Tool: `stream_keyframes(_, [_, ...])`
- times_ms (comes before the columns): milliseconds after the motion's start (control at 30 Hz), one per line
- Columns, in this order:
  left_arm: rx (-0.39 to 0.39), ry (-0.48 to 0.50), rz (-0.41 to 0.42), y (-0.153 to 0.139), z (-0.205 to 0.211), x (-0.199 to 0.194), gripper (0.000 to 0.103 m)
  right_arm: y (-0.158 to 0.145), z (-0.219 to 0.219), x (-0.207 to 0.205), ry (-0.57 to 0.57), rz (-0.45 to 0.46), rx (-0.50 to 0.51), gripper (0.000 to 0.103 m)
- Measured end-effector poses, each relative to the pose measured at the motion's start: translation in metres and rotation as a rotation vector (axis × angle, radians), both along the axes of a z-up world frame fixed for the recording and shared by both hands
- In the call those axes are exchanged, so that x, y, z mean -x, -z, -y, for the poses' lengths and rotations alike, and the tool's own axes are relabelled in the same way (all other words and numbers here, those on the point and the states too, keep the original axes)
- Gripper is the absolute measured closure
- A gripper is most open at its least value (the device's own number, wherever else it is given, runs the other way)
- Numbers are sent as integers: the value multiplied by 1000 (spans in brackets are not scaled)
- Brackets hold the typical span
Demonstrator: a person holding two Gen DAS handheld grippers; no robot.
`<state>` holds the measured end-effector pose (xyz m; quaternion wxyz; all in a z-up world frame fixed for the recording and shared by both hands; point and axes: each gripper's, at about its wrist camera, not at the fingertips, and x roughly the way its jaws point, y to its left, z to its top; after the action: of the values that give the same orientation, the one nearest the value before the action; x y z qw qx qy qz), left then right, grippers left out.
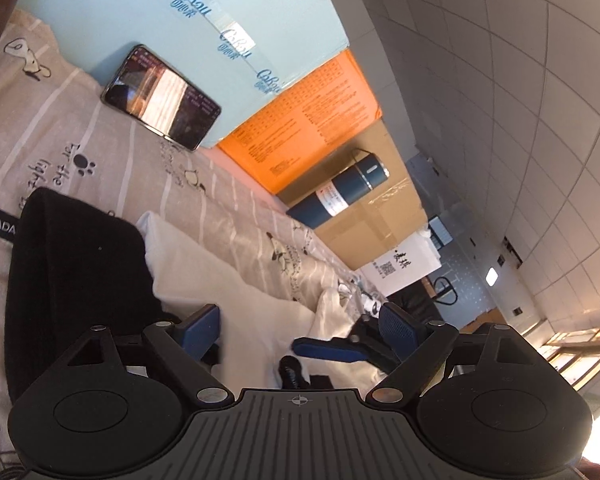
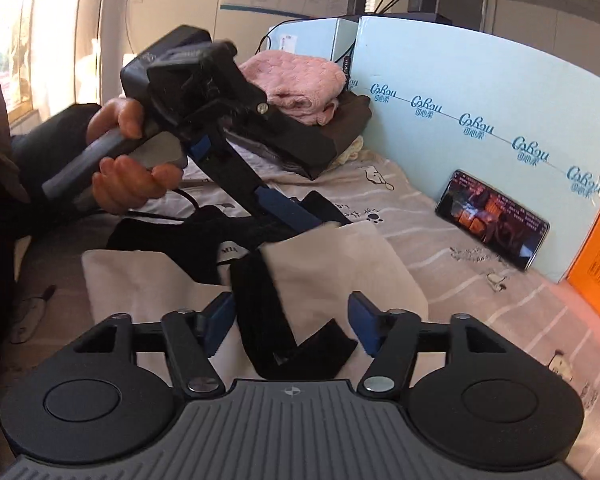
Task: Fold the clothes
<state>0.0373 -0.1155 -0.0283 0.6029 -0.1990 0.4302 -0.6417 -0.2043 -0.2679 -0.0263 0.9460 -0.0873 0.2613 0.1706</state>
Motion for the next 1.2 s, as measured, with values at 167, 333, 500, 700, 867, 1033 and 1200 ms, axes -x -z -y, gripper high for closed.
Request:
stream_keyframes(167, [-36, 33, 27, 6, 6, 9, 15, -18, 52, 29, 345, 40, -182, 36])
stream_keyframes(333, [-19, 92, 37, 9, 7, 17, 15, -23, 138, 37, 886, -18, -404, 38])
stream_keyframes(500, [10, 130, 15, 11, 6, 20, 15, -6, 201, 38, 1199, -132, -567, 43])
stream_keyframes(700, [20, 162, -5, 13, 6, 22, 15, 14, 226, 24, 1386, -279, -539, 58])
stream_keyframes(867, [19, 174, -5, 14, 6, 24, 16, 16, 221, 15, 1428, -319, -417, 85])
stream_keyframes(1033, [-41, 115, 119, 11, 11, 31, 87, 11, 221, 43, 1389, -167, -518, 100])
stream_keyframes(1200, [19, 99, 104, 7, 8, 27, 92, -14, 208, 91, 1364, 141, -627, 100])
